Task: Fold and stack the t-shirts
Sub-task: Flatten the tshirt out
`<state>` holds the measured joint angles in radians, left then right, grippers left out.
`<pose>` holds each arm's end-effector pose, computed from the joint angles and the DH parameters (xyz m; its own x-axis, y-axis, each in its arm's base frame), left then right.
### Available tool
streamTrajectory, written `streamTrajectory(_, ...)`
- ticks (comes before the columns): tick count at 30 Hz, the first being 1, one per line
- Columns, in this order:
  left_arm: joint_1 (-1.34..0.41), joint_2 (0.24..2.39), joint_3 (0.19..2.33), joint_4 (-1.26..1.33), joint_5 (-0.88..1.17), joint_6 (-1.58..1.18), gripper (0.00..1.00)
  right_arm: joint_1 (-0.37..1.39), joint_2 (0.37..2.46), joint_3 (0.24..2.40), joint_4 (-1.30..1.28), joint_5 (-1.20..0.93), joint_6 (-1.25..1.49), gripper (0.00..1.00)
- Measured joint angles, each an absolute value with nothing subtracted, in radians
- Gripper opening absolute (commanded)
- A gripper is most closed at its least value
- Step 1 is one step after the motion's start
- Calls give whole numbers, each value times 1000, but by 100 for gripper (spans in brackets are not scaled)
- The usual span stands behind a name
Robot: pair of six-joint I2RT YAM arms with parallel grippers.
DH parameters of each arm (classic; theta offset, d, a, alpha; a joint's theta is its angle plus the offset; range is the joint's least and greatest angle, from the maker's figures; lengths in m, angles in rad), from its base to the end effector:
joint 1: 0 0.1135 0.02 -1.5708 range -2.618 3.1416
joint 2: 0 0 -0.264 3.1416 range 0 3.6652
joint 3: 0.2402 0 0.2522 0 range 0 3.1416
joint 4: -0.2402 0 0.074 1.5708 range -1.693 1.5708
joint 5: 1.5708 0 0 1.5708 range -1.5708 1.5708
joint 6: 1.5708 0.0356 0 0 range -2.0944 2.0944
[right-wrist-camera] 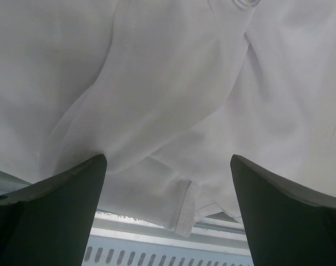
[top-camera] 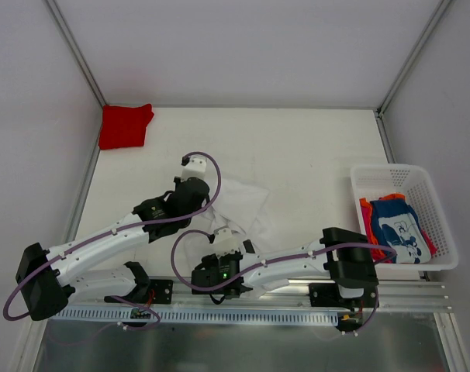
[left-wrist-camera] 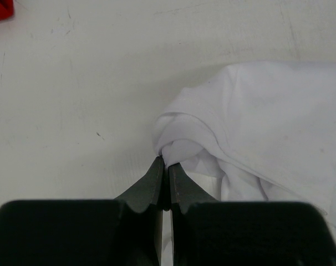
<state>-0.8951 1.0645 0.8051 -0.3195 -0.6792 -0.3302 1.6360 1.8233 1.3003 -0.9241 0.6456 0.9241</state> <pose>0.1608 -0.1649 0.2839 -0.4139 0.1130 -0.9033 0.1523 0.9869 0.0537 -0.0008 0.3414 0.1971 -0.6010 -0.5791 -0.5509 -0.5348 0.8036 -0.2613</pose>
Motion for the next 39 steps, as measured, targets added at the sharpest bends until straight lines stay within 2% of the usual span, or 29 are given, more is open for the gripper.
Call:
streamTrajectory(7,-895,1065,797,-307,-663,-331,0,1625,1861,1308,-885,642,897,99)
streamTrajectory(25,-888,1073,770,-273,-654,-333,0,1624,1895,1495,-966,650,824,100)
streamTrajectory(39,-888,1079,754,-268,-655,-332,0,1627,1947,1496,-889,646,822,99)
